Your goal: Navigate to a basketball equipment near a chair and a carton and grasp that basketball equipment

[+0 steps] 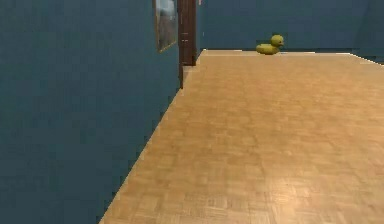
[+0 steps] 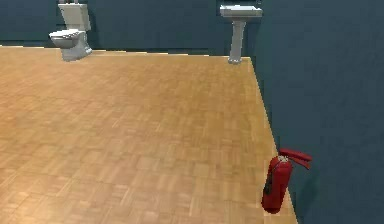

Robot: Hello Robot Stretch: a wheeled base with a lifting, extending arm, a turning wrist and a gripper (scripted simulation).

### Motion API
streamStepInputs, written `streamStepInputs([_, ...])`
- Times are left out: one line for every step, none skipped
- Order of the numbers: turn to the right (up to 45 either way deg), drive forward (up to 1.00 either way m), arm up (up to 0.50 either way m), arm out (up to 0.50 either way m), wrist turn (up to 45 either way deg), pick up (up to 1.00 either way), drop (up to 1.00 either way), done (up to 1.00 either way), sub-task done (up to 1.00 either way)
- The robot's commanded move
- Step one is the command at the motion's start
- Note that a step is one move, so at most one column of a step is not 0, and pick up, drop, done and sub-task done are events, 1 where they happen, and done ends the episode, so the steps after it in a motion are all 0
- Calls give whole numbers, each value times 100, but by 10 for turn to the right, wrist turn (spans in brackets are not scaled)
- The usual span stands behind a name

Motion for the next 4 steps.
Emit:
streamStepInputs([0,100,0,0,0,0,0,0,0])
streamStepInputs([30,0,0,0,0,0,0,0,0])
streamStepInputs([0,100,0,0,0,0,0,0,0])
streamStepInputs([0,100,0,0,0,0,0,0,0])
